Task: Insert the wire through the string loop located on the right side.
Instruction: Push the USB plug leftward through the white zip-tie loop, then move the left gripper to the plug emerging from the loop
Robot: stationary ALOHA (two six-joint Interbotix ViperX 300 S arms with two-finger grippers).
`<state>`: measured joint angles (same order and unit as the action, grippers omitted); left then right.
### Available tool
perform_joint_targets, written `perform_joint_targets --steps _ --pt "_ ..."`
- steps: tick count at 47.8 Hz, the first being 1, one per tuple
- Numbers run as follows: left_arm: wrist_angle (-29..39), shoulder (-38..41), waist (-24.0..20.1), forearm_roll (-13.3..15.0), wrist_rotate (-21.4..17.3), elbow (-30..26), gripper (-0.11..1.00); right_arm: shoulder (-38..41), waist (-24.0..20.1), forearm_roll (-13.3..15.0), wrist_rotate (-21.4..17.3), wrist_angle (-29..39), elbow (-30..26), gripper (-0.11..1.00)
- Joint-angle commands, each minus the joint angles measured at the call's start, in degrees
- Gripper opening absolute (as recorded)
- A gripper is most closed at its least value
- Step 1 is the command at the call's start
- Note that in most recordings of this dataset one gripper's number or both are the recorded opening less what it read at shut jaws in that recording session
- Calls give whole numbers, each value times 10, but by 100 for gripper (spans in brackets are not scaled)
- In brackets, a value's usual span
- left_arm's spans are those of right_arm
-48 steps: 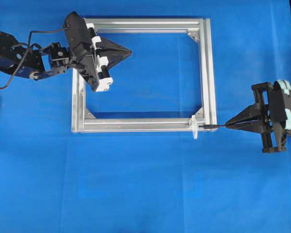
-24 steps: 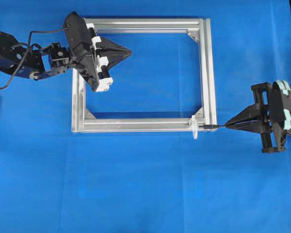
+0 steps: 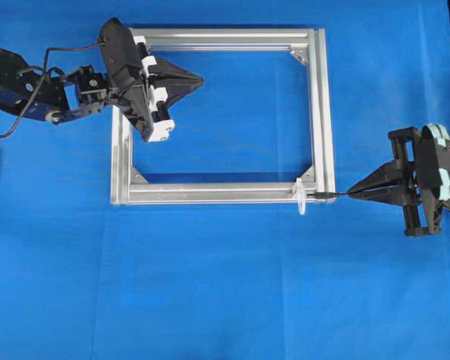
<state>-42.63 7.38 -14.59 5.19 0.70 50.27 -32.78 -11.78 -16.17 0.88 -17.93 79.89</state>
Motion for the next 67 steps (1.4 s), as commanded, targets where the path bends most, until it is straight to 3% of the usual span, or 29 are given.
perform_joint_targets --steps 1,19,42,67 --pt "-6 -16 2 -2 -1 -10 0 0 2 0 1 -6 -8 -4" --pt "-6 -16 2 -2 -1 -10 0 20 2 1 -2 -31 -15 -4" --pt "-6 -17 2 -2 -1 -9 0 149 2 -2 -4 -112 -68 -4" --pt "-15 -16 3 -1 0 -11 0 192 2 -2 -4 -122 -102 -4"
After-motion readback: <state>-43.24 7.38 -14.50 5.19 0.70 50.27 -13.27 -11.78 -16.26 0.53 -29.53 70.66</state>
